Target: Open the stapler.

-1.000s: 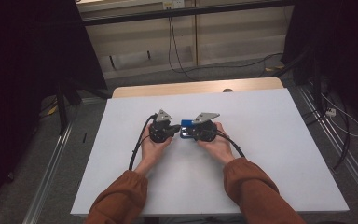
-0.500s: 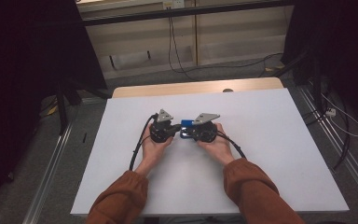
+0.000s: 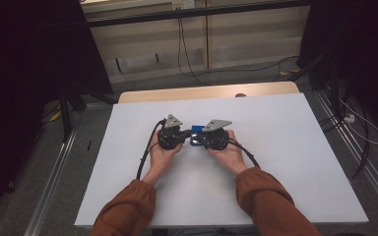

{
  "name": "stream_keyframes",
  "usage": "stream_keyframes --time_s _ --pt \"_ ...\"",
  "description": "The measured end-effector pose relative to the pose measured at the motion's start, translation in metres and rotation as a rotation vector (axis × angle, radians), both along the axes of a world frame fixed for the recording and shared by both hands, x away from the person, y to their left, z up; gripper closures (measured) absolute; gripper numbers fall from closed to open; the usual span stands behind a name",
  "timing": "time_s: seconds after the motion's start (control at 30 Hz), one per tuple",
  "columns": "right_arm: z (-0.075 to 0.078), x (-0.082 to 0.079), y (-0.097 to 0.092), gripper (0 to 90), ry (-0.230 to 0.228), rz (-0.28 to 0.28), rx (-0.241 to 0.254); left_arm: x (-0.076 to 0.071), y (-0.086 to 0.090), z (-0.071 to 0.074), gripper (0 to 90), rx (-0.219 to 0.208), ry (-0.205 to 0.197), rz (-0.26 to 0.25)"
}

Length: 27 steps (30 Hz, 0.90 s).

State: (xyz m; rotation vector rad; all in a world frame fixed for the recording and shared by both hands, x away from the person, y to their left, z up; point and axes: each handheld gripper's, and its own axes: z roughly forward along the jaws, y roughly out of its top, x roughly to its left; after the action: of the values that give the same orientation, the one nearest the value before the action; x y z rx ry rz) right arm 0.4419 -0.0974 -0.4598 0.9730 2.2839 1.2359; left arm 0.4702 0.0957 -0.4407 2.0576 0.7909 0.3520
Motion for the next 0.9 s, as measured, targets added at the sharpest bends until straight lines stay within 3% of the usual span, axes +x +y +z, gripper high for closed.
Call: stream_keyframes --time_s 0.27,0.33,0.9 --pt "0.0008 -0.0014 0.0017 90.0 -0.004 -0.006 -0.014 -0.0016 -0.0006 0.0029 90.0 -0.016 -0.002 0.007" --pt "0.0012 -0.0021 0.0019 90.0 -0.007 -0.008 -0.023 -0.0018 -0.0006 0.0054 90.0 -0.041 -0.005 0.007" --pt "0.0015 -0.0052 0.004 90.0 -0.017 -0.037 -0.037 -0.0032 -0.0012 0.0099 90.0 -0.055 -0.016 -0.002"
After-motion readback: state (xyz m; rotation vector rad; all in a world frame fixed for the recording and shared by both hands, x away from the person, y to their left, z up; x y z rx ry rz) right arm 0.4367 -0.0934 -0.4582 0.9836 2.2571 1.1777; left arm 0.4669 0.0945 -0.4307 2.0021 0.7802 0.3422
